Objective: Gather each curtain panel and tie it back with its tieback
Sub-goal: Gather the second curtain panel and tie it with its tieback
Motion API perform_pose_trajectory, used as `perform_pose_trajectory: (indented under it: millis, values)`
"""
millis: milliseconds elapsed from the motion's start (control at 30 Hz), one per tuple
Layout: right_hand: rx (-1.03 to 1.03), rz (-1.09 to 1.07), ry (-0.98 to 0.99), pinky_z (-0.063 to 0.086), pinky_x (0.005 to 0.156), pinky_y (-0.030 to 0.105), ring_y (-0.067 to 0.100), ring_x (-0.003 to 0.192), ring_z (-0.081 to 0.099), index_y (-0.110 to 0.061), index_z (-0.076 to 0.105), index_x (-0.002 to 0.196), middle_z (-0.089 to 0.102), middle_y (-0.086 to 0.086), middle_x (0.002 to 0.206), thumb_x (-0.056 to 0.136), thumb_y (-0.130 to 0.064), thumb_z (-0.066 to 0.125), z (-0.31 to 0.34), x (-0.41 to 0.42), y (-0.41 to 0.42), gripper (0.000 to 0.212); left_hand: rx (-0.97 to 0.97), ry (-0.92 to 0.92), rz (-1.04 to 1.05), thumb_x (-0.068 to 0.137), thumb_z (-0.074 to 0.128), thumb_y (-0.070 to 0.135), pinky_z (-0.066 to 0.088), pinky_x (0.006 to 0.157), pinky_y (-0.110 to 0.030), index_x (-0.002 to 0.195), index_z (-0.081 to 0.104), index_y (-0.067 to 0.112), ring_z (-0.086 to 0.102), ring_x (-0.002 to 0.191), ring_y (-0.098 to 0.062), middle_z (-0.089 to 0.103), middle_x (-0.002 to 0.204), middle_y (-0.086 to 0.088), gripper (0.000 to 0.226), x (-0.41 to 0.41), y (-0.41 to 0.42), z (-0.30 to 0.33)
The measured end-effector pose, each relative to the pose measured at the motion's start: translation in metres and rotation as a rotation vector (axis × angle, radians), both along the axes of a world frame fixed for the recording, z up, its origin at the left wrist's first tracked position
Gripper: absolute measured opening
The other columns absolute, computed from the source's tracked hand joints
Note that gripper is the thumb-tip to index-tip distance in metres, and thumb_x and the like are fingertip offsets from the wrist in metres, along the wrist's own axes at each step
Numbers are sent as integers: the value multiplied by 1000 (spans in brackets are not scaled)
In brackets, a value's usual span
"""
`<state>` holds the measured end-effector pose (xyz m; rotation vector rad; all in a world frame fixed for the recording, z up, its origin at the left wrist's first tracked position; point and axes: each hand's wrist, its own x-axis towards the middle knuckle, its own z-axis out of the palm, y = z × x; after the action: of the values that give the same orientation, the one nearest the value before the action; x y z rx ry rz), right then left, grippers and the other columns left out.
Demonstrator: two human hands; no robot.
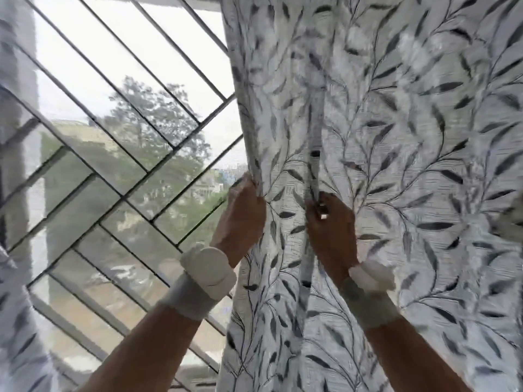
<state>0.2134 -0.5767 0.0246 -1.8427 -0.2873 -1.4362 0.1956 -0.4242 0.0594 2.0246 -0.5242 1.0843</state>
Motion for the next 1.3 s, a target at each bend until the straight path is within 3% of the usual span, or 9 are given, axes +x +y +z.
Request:
perform_pose_trajectory:
  millis: [133, 367, 567, 700, 833, 933, 1033, 1167, 1300]
  values:
    - [-114, 213, -29, 40, 55, 14, 4, 63, 56, -6, 66, 93, 63, 1, 73, 91, 2, 52, -3, -10, 0, 16, 13, 5, 27, 92, 42, -1, 39, 52, -6, 114, 47, -15, 46, 56, -5, 48, 67, 0, 27, 2, -36, -8]
    - [-255, 422, -17, 57, 71, 42, 21, 86, 65, -11, 66, 107, 66, 4, 102, 88, -11, 48, -11, -17, -10, 26, -141, 89, -276, 86, 52, 57, 48, 65, -21, 94, 54, 17, 63, 69, -4, 61, 72, 9, 40, -18, -56, 0]
    - [-248, 456, -47, 46, 79, 7, 6, 103, 58, -10, 71, 106, 62, 4, 118, 86, -12, 66, -7, -26, -8, 21, -275, 234, 87, 94, 51, 39, 38, 67, -26, 111, 60, 11, 54, 80, -17, 58, 91, -1, 35, -7, -57, 13]
    - [194, -14, -223, 30, 111, 37, 20, 137, 33, -16, 57, 127, 39, 7, 146, 77, -47, 71, -1, -18, -22, 61, -682, 367, -602, 90, 60, 36, 56, 73, -47, 99, 64, 4, 69, 75, -33, 71, 85, -15, 34, 12, -34, 2]
    - [386, 474, 160, 35, 112, 40, 10, 138, 32, -28, 23, 149, 32, -2, 152, 66, -62, 71, 6, -7, -20, 101, -654, 434, -903, 96, 47, 20, 57, 80, -43, 98, 70, 15, 69, 84, -27, 72, 97, -10, 24, 15, -30, 0]
    - [355, 663, 153, 48, 89, 21, 2, 112, 56, -14, 53, 133, 61, -1, 124, 76, -40, 73, 14, 0, -11, 65, -622, 465, -971, 98, 44, 17, 59, 78, -37, 93, 75, 17, 71, 87, -21, 74, 96, -5, 31, 21, -30, -1]
    - [407, 448, -47, 49, 69, 25, 11, 78, 67, -4, 72, 89, 72, 3, 81, 85, -21, 73, 18, 7, -4, 17, -620, 398, -805, 88, 63, 36, 49, 94, -51, 110, 66, 16, 65, 105, -30, 71, 110, -9, 30, 27, -25, 1]
    - [242, 19, -178, 44, 66, 34, 17, 78, 63, -12, 66, 92, 69, 5, 85, 95, -29, 57, 7, 5, 1, 19, -426, 245, -326, 94, 53, 36, 46, 44, -21, 67, 56, 14, 57, 49, -14, 58, 58, -1, 35, 21, -26, 3]
    - [-1, 21, -137, 39, 51, 30, 17, 61, 60, -15, 53, 102, 63, 1, 74, 98, -25, 52, 2, -8, 4, 10, -95, 4, 57, 99, 42, 26, 20, 47, -32, 59, 34, 15, 33, 47, -9, 34, 53, 4, 43, 3, -35, 2]
